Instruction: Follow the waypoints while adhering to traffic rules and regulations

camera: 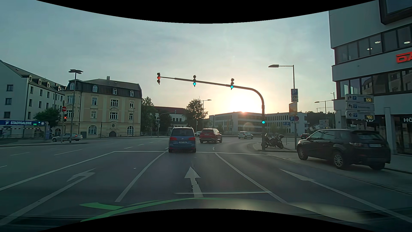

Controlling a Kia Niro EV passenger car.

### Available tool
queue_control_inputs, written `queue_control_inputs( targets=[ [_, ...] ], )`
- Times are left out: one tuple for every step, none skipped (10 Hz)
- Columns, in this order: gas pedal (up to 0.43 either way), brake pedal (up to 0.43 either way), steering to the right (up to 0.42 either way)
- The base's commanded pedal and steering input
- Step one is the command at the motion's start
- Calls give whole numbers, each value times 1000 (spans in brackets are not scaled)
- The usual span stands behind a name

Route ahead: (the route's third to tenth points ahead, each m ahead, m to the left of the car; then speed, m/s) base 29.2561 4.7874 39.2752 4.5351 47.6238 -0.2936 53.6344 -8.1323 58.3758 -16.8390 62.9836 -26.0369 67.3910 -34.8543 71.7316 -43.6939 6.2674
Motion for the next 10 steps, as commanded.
queue_control_inputs(
  targets=[
    [240, 0, -91],
    [220, 0, -79],
    [209, 0, -72],
    [209, 0, -66],
    [189, 0, -60],
    [169, 0, -53],
    [169, 0, -43],
    [169, 0, -35],
    [177, 0, -27],
    [177, 0, -21]
  ],
)
